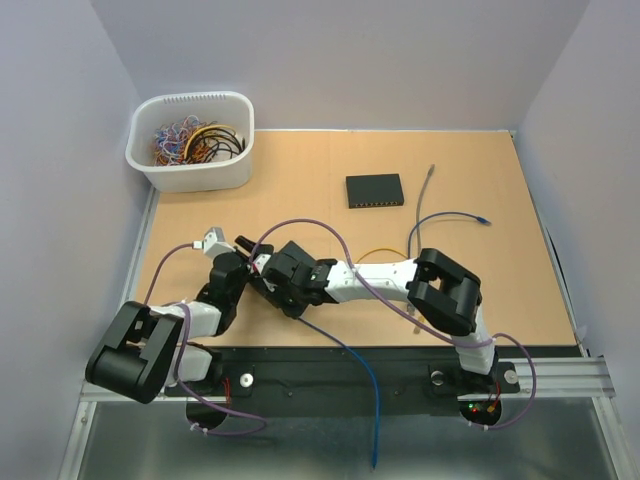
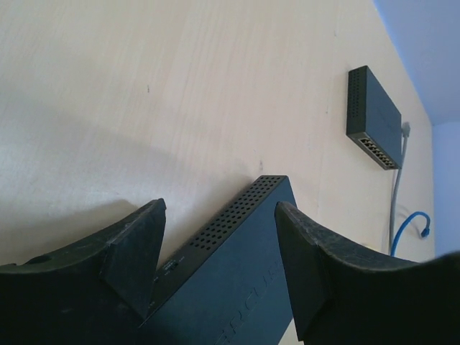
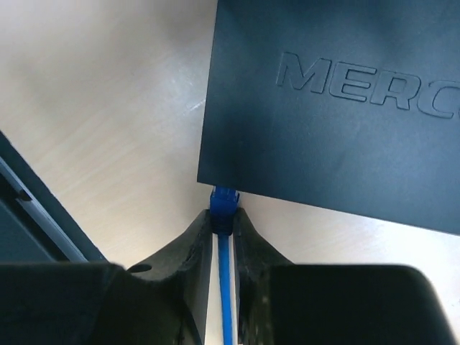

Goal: Insert the plug into the switch port

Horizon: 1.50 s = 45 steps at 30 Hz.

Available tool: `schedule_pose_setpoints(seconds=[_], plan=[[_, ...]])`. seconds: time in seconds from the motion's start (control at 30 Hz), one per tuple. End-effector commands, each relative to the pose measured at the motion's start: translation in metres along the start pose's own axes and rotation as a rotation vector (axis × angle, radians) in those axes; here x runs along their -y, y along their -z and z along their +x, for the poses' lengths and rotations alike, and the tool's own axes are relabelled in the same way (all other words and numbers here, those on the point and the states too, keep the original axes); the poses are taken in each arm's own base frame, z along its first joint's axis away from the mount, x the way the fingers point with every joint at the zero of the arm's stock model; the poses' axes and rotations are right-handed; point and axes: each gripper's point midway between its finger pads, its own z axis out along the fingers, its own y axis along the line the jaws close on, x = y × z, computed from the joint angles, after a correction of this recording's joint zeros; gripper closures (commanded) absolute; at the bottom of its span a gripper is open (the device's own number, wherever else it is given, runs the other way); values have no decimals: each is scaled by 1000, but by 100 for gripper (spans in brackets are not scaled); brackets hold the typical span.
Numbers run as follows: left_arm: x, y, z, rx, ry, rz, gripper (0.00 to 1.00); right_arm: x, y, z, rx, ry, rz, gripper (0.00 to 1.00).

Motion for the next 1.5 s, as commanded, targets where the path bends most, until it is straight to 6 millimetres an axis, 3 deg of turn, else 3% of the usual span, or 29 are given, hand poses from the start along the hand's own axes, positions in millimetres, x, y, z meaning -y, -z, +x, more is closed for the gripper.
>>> schedule_pose_setpoints(seconds=[0.0, 0.33, 0.5, 0.57, 0.6, 0.73, 0.83, 0.93, 0.97, 1.07, 1.3, 1.47], plan=[[22, 53, 92, -450, 134, 135, 28, 138, -6, -137, 614, -441, 230, 100], [17, 62, 104, -485, 156, 115, 28, 167, -5, -154, 611, -476, 262, 100], [19, 58, 99, -463, 130, 107, 27, 169, -13, -132, 553, -446, 283, 99], [23, 53, 92, -435, 110, 106, 27, 168, -18, -116, 518, -444, 287, 88], [23, 52, 91, -434, 102, 99, 27, 168, -17, -111, 510, -450, 291, 69], [33, 44, 81, -407, 66, 100, 26, 167, -13, -93, 482, -462, 294, 45], [49, 36, 66, -375, 38, 111, 26, 159, -2, -84, 468, -477, 262, 35], [53, 33, 54, -342, 2, 92, 24, 156, 10, -70, 454, -510, 252, 32], [61, 30, 44, -315, -5, 99, 23, 153, 26, -75, 479, -516, 244, 32], [65, 22, 17, -245, -36, 77, 21, 156, 41, -62, 453, -559, 265, 27], [55, -4, -26, -169, -58, 32, 21, 173, 31, -28, 349, -684, 213, 25], [39, -26, -42, -145, -74, -21, 21, 178, 30, -25, 338, -696, 199, 25]])
